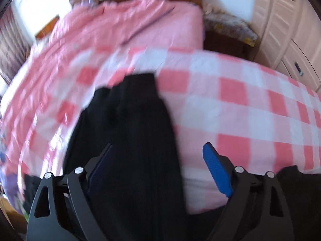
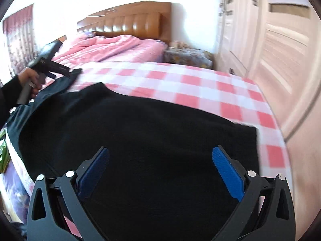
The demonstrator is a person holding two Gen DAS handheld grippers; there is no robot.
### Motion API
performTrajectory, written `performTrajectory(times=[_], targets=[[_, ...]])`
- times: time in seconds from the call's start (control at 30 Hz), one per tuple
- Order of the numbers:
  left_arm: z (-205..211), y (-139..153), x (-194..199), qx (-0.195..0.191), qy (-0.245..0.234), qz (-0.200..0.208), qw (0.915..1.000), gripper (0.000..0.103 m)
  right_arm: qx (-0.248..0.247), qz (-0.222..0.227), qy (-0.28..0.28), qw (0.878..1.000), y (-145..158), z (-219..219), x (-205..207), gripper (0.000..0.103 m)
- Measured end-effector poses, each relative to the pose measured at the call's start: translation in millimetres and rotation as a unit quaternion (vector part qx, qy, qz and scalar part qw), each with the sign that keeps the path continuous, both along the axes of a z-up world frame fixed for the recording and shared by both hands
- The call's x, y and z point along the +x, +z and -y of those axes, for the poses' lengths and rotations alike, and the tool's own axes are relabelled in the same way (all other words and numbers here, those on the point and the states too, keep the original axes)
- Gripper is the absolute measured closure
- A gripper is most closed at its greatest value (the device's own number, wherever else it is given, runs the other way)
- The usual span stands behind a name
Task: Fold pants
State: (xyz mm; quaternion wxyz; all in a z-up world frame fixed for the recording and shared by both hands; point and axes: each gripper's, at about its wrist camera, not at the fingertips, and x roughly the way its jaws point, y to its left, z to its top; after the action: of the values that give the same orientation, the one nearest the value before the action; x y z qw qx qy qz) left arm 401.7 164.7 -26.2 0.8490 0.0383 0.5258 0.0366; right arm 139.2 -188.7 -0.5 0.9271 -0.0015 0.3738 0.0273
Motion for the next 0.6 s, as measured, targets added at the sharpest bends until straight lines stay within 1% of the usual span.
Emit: performTrajectory(times=[0.03, 0.07, 0.13, 0.17, 0.2, 0.23, 0.27, 0.3, 0.33, 0.37, 0.43, 0.47, 0.57, 0.6], targets=[[-5.4, -7.3, 3.1, -0.012, -0.003, -0.007, 0.9999, 0.015, 0.001, -0.002, 0.011, 1.0, 1.2, -9.2, 2.0, 0.004], [-7.1, -14.3, 6.3, -0.015, -0.007, -0.013, 0.9998, 0.017, 0.001, -0.003, 0.02, 1.0, 1.7, -16.9, 6.0, 0.004], [-8.3, -27.8, 12.8, 0.007, 0.001, -0.015, 0.9999, 0.021, 0.001, 0.0, 0.048, 0.999, 3.9, -36.6, 13.6, 0.004], [-9.4, -31.8, 15.8, 0.008, 0.003, -0.012, 0.9999, 0.024, -0.001, 0.001, 0.063, 0.998, 4.9, -47.2, 17.2, 0.004], [-10.7, -34.7, 17.9, 0.004, 0.004, -0.01, 0.9999, 0.03, -0.003, 0.003, 0.075, 0.997, 5.9, -58.5, 17.1, 0.004], [-13.6, -36.0, 18.5, -0.01, 0.008, 0.002, 0.9999, 0.038, -0.007, 0.005, 0.089, 0.996, 6.5, -71.2, 19.8, 0.004], [-16.8, -35.7, 18.9, -0.023, 0.008, 0.009, 0.9997, 0.053, -0.008, 0.004, 0.1, 0.995, 6.5, -79.9, 22.3, 0.004], [-18.0, -34.6, 17.9, -0.018, 0.007, 0.015, 0.9997, 0.077, -0.008, 0.003, 0.109, 0.994, 6.2, -89.2, 25.5, 0.004], [-15.3, -34.5, 16.5, 0.012, 0.0, 0.021, 0.9997, 0.086, -0.007, 0.001, 0.114, 0.994, 5.8, -95.9, 28.7, 0.004], [-15.6, -32.6, 13.7, 0.013, -0.008, 0.027, 0.9995, 0.09, -0.005, 0.0, 0.12, 0.993, 5.1, -101.6, 31.6, 0.004], [-25.2, -21.3, 1.0, -0.012, -0.01, 0.051, 0.9986, 0.091, -0.002, -0.002, 0.13, 0.992, 3.2, -112.4, 36.9, 0.004], [-36.8, -9.8, -11.7, -0.03, -0.005, 0.075, 0.9967, 0.091, -0.001, -0.003, 0.134, 0.991, 2.5, -115.5, 37.3, 0.004], [-75.1, 26.2, -57.3, -0.067, 0.013, 0.138, 0.9881, 0.092, 0.004, -0.006, 0.14, 0.99, -1.2, -119.4, 39.8, 0.004], [-86.7, 34.5, -71.1, -0.071, 0.018, 0.152, 0.9856, 0.092, 0.008, -0.009, 0.139, 0.99, -3.5, -118.9, 41.2, 0.004]])
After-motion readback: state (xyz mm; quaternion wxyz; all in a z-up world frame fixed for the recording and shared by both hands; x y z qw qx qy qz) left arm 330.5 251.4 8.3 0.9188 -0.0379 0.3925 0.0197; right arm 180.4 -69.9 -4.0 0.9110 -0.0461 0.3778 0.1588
